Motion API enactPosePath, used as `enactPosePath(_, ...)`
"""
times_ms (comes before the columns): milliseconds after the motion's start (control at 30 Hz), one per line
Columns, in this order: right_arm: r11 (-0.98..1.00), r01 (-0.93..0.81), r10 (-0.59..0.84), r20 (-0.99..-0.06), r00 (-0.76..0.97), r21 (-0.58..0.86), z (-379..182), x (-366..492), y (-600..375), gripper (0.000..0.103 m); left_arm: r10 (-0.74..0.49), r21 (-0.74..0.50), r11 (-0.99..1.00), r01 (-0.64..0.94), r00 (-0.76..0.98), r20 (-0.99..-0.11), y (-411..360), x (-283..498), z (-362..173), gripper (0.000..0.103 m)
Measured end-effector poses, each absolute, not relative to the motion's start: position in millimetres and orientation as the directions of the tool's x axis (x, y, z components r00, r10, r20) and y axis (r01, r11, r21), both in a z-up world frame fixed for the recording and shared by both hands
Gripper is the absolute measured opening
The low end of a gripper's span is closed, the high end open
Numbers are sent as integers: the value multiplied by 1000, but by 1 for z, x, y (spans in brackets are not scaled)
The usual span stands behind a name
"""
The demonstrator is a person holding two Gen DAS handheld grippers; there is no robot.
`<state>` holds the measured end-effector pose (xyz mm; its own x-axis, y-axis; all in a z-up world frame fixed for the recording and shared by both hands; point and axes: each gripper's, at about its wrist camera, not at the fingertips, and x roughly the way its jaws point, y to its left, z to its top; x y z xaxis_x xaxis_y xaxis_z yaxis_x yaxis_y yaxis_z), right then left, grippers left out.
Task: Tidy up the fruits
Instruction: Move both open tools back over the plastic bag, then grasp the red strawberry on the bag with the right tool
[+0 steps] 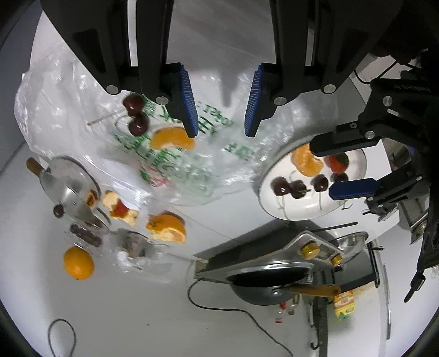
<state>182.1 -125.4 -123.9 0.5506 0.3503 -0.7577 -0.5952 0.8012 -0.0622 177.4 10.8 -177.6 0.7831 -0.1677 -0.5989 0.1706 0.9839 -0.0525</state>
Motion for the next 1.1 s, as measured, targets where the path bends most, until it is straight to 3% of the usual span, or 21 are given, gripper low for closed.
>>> enactPosePath(1100, 896, -443, 278, -816, 506, 30, -173, 213, -194, 43, -193, -27, 972, 232, 735, -650, -31, 201, -192, 68)
